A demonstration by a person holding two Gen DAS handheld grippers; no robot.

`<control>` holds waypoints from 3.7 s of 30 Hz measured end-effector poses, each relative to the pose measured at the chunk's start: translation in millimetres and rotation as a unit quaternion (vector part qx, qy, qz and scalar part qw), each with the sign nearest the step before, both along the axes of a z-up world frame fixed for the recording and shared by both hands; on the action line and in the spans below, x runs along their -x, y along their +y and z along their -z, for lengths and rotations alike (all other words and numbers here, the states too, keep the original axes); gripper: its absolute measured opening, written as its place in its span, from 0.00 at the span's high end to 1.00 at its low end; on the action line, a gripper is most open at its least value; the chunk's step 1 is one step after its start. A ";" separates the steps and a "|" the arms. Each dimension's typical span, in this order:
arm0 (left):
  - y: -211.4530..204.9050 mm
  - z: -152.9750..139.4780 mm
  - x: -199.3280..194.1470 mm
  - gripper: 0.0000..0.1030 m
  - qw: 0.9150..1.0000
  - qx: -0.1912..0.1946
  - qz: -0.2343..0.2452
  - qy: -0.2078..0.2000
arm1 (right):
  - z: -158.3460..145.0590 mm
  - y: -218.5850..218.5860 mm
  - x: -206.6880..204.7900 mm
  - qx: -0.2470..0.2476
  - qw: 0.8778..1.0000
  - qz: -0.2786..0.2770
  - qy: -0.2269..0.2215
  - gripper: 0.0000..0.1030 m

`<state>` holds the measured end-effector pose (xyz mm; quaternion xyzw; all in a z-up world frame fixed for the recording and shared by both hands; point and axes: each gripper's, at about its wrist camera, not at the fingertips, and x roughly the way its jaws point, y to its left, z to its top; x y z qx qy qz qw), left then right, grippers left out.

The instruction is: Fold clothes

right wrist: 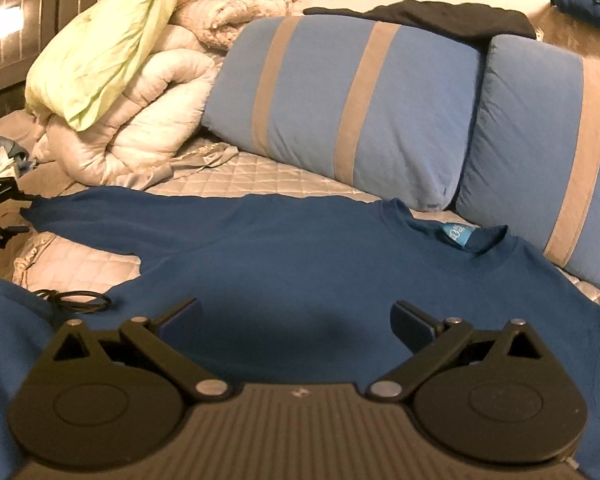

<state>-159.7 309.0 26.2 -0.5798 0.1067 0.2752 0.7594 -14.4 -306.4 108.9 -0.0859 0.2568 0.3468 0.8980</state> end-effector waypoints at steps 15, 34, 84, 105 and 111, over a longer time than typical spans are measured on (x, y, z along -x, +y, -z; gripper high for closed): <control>20.2 24.7 4.2 0.83 0.998 0.044 -0.031 -0.038 | 6.3 5.0 -0.7 0.021 1.000 0.003 0.006 0.00; -98.0 -88.8 -65.0 0.90 0.951 -0.249 0.165 0.082 | 6.7 4.6 -1.8 0.021 1.000 0.008 0.010 0.00; -405.9 -114.7 -155.5 0.33 0.600 -0.618 0.502 0.076 | 18.2 2.3 -20.8 0.037 0.997 0.052 0.052 0.00; -339.7 -124.6 -123.2 0.30 0.673 -0.587 0.438 0.101 | 19.2 15.7 1.8 0.082 0.996 0.022 -0.019 0.00; -331.0 -114.5 -113.6 0.30 0.671 -0.586 0.441 0.107 | 14.7 21.2 11.4 0.087 0.994 -0.007 -0.059 0.02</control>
